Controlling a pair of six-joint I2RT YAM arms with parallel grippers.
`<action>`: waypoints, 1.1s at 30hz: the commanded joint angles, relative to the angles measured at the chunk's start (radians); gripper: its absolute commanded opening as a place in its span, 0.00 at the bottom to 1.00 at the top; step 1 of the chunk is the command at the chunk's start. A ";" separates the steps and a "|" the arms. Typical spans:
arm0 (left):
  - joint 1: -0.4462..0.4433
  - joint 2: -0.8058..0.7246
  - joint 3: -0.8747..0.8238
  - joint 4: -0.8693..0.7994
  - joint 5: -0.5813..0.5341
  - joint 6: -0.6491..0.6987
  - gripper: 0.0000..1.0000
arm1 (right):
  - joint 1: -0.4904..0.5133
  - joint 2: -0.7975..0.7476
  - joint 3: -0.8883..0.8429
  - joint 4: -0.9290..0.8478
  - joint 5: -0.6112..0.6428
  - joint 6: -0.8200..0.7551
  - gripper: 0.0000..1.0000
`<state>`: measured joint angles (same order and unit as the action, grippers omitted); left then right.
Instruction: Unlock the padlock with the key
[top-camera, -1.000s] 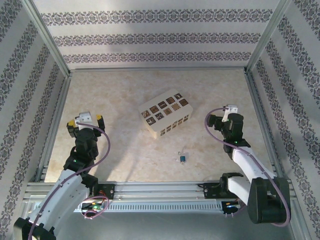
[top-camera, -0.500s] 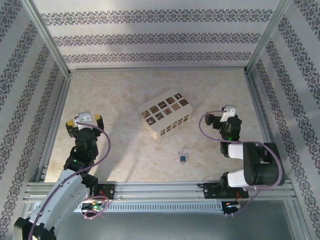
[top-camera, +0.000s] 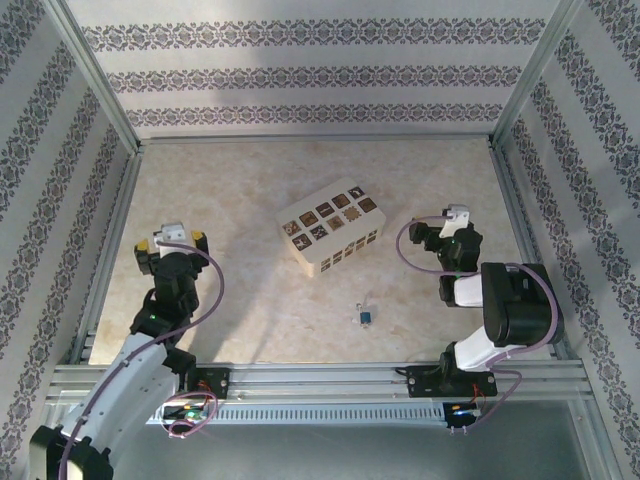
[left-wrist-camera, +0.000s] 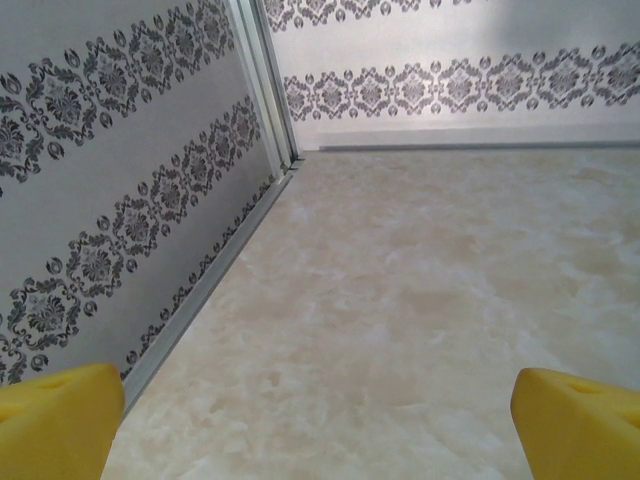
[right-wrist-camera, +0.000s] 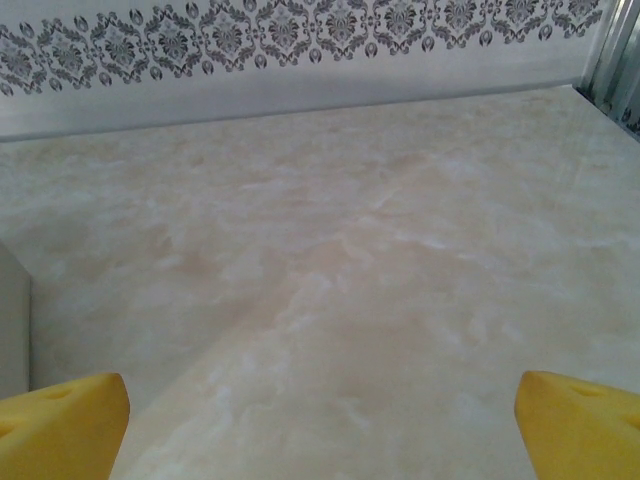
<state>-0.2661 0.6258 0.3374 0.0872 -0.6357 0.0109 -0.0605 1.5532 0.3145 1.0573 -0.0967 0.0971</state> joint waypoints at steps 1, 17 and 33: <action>0.015 0.029 0.003 0.022 0.012 -0.029 0.99 | 0.019 -0.018 0.023 -0.050 0.043 -0.017 0.98; 0.090 0.195 -0.130 0.223 0.186 -0.121 0.99 | 0.039 -0.021 0.023 -0.072 0.083 -0.031 0.98; 0.163 0.582 -0.074 0.627 0.388 0.004 0.99 | 0.044 -0.021 0.023 -0.077 0.089 -0.033 0.98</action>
<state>-0.1192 1.1656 0.2317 0.5488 -0.3141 -0.0284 -0.0280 1.5509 0.3229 0.9752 -0.0227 0.0746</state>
